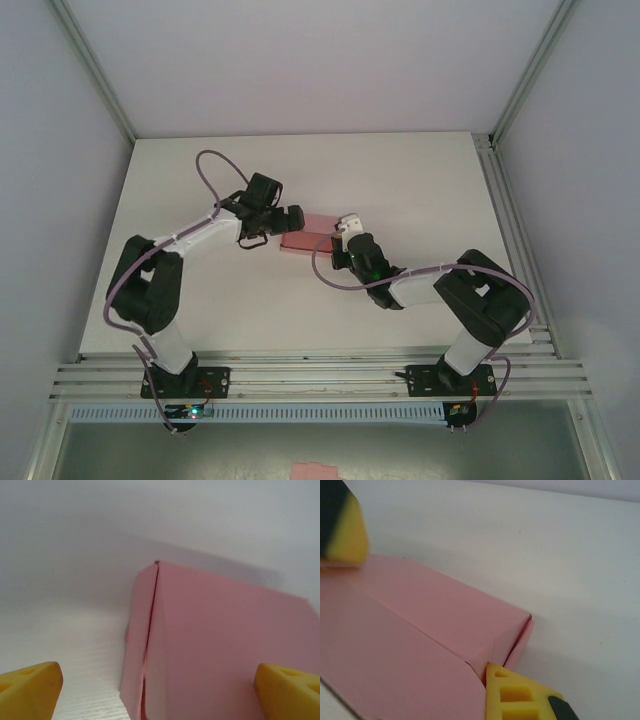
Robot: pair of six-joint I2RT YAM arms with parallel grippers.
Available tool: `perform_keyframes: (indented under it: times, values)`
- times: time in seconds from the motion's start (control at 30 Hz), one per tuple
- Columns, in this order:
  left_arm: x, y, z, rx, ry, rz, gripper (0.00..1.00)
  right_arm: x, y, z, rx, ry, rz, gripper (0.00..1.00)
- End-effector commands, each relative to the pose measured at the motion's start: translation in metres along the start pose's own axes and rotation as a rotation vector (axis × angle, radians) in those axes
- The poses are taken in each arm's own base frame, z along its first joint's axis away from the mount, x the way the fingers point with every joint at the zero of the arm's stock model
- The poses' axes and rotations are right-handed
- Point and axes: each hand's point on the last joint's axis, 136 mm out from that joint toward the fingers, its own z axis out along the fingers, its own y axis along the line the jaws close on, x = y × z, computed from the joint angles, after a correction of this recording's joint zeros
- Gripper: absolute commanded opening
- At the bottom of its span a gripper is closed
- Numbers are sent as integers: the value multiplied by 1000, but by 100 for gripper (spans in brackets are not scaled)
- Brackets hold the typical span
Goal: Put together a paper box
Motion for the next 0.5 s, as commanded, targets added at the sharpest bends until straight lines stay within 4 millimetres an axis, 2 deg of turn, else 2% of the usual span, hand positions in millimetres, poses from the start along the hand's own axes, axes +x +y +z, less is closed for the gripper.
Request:
perform_keyframes:
  times: [0.0,0.1,0.13,0.2,0.3,0.37,0.47]
  values:
    - [3,-8,16,96,32,41,92,71,4,-6,-58,206,-113,0]
    - [16,-3,33,125,76,27,82,65,3,-8,-92,193,-92,0]
    - [19,-1,37,129,84,18,79,63,5,-10,-120,191,-86,4]
    - [24,0,43,150,94,0,75,52,13,-20,-197,177,-62,30]
    - [29,4,46,150,95,-13,70,38,21,-39,-276,166,-47,61]
    - [31,7,47,136,94,-13,69,36,23,-54,-314,195,-64,81]
    - [36,11,52,134,98,-26,68,36,23,-77,-344,236,-77,86]
